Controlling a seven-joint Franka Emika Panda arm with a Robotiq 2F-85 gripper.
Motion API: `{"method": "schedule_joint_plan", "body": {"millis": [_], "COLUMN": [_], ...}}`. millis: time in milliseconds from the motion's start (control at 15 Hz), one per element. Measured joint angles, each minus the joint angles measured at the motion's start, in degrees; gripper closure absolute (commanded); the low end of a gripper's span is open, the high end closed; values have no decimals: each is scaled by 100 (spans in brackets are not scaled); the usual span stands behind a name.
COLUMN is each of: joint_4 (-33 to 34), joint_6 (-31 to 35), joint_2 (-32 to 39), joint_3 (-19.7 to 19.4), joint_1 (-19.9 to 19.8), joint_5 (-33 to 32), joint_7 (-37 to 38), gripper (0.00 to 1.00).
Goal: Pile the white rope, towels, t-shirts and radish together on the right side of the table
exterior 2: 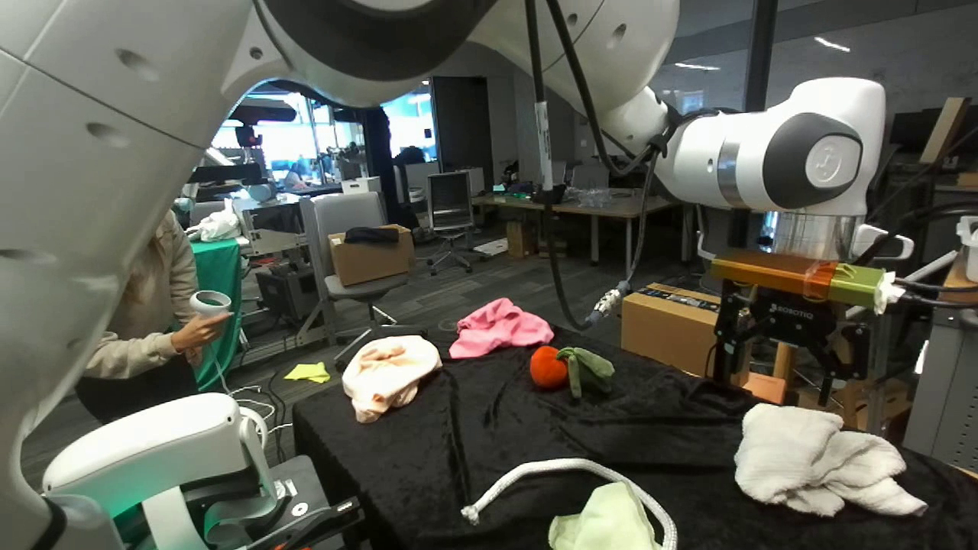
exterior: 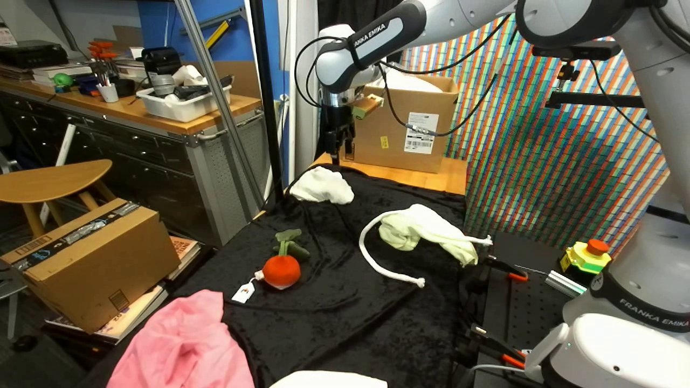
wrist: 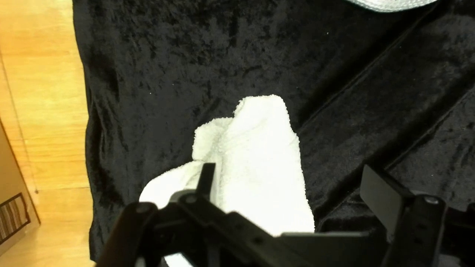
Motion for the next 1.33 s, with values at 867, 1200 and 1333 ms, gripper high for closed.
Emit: {"method": "schedule_joint_plan", "body": {"millis": [867, 1200, 1333], "joint_4": [-107, -110, -111], "joint_6": [1265, 2011, 2289], "joint_2": [703, 937, 1021], "joint_3": [85, 31, -46], "joint_1": [-77, -82, -73], "joint_5": [5, 6, 5], "joint_7": [204, 808, 1076], "gripper": [0, 0, 0]}}
